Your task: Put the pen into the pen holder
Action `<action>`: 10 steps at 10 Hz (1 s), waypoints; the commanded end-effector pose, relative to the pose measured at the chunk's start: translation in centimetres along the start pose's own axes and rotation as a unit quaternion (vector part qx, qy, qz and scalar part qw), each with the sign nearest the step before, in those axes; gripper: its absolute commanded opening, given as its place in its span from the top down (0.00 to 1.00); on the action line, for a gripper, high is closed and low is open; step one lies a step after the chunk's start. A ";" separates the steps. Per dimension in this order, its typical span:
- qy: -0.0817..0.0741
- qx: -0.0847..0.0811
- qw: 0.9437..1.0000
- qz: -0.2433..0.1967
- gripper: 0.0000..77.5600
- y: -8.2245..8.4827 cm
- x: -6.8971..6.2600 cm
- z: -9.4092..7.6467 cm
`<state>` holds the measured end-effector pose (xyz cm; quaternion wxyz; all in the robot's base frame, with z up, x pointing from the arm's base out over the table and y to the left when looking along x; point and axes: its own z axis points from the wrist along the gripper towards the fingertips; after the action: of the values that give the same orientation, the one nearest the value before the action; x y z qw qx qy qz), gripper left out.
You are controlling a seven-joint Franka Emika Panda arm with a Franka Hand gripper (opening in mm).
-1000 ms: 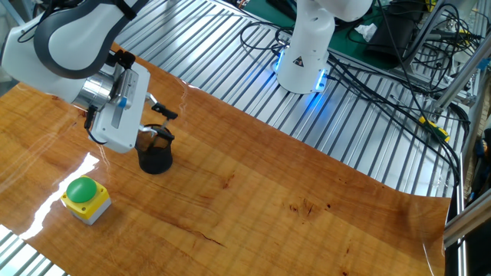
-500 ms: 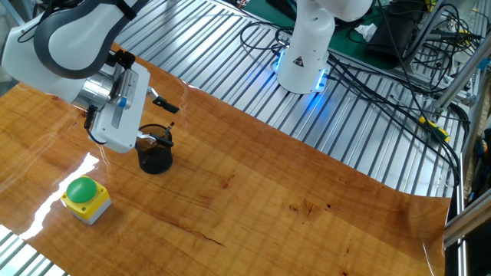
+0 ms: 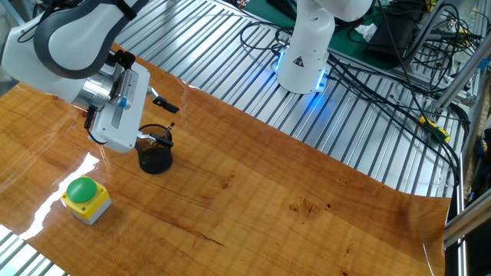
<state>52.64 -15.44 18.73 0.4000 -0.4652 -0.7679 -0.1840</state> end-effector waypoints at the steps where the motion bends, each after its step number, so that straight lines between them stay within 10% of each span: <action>1: -0.173 0.110 0.960 -0.191 0.00 2.9 8.2 0.8; 7: -0.204 0.136 0.946 -0.212 0.00 4.1 11.9 2.2; 10: -0.238 0.159 0.922 -0.260 0.00 4.4 13.1 2.8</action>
<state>52.43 -12.38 20.75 0.3623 -0.4175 -0.8220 -0.1370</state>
